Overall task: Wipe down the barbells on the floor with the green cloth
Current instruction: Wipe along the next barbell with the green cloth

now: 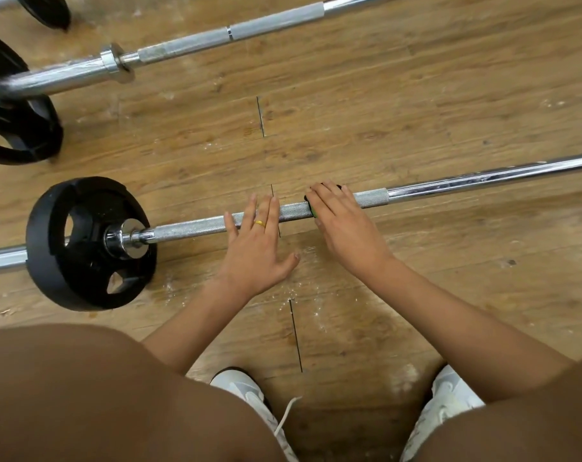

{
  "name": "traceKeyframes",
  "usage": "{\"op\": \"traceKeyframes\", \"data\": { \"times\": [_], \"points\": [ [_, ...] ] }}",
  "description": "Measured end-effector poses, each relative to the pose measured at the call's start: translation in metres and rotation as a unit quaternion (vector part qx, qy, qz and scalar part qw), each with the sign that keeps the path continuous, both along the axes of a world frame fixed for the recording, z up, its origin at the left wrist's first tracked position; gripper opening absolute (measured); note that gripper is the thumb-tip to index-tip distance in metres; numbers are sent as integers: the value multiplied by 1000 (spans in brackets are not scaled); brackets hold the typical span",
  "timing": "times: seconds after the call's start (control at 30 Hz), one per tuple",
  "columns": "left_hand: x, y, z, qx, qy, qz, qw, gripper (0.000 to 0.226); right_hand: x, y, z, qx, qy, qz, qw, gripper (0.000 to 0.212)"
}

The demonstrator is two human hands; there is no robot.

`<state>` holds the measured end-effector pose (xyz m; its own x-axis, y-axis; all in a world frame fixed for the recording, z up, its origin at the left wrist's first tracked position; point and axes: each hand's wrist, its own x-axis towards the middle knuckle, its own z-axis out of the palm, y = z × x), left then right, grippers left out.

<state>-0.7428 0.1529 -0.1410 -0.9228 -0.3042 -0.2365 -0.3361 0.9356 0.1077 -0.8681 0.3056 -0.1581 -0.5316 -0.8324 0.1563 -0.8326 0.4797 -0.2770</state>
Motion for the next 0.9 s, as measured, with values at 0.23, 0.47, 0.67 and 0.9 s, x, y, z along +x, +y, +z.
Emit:
{"op": "traceKeyframes", "data": {
  "times": [0.23, 0.47, 0.67, 0.9],
  "points": [
    [11, 11, 0, 16, 6, 13, 1000, 105, 7, 16, 1, -36, -25, -77, 996, 51],
    [29, 23, -4, 18, 4, 10, 1000, 104, 25, 15, -1, -20, 13, 2, 1000, 63],
    [49, 33, -8, 46, 15, 4, 999, 107, 48, 24, -5, -43, -5, -23, 999, 51],
    [75, 48, -7, 64, 1, -4, 998, 107, 52, 51, -2, -33, 24, 32, 999, 56]
  ]
}}
